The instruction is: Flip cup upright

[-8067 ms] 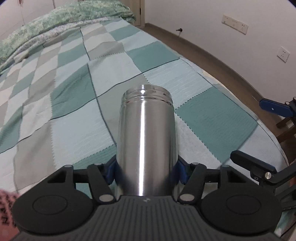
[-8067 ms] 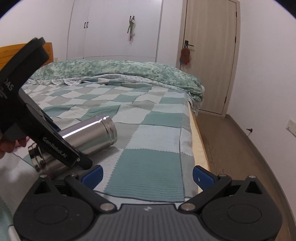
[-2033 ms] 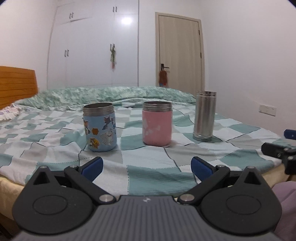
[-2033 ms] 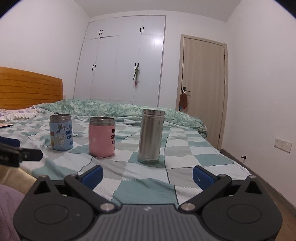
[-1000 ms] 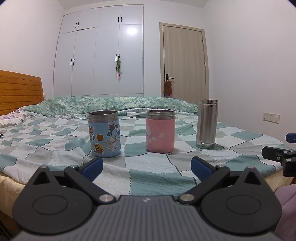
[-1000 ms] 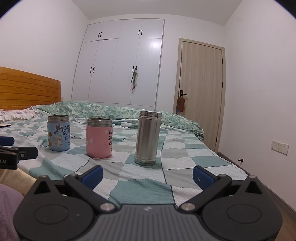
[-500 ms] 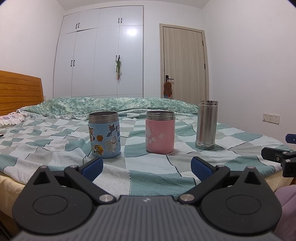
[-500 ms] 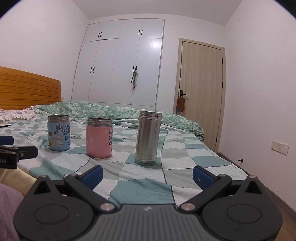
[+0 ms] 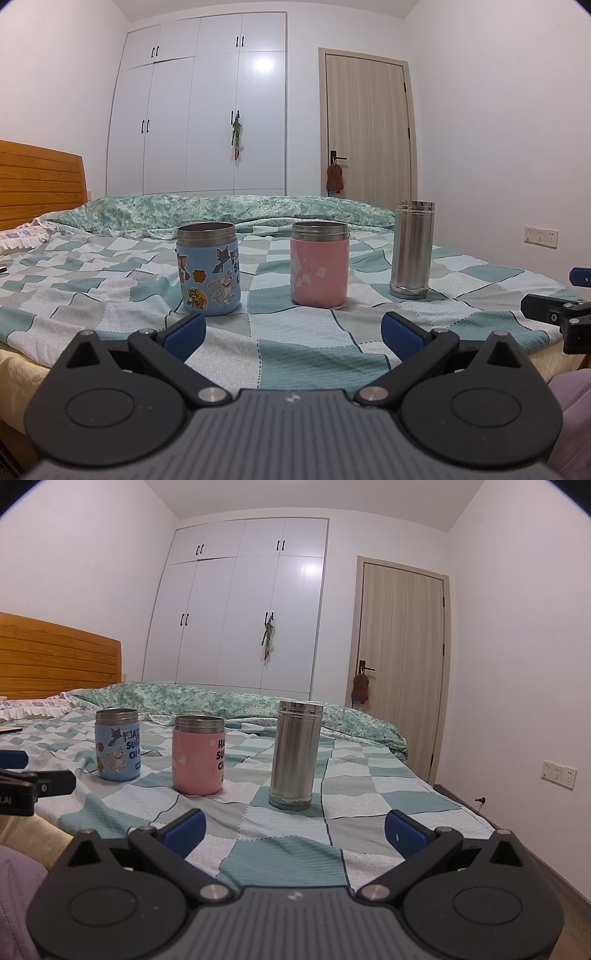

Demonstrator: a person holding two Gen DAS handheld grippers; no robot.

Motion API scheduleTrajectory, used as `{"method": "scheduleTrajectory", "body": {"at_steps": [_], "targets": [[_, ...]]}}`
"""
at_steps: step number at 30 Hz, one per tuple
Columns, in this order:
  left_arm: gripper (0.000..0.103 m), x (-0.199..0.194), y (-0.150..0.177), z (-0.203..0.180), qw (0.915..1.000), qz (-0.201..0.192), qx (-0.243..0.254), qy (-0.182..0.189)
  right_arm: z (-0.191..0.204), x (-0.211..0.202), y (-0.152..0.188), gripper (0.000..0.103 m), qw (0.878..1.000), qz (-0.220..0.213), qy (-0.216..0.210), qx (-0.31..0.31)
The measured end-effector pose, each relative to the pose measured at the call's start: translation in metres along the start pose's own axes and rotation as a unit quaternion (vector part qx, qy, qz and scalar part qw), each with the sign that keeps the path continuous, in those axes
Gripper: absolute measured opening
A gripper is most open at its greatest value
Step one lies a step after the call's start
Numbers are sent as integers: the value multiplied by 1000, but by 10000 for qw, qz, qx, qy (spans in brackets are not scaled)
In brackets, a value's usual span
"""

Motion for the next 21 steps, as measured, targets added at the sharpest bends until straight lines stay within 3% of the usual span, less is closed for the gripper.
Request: {"method": "scheduleTrajectory", "body": {"at_steps": [21], "targets": [[103,-3,-3,1,9999,-105,-89,70,1,0,0,103,10000,5,-5,-16]]}}
Point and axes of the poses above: each gripper's, at about its wrist camera, not at the fingertips, and x roughly the way its jaws point, z to its left, y to its underside, the point moved 7 cm from there along x, roughly the way its jaws point, and after that the axes turned 15 degrees about -z, right-handed, at the moved point
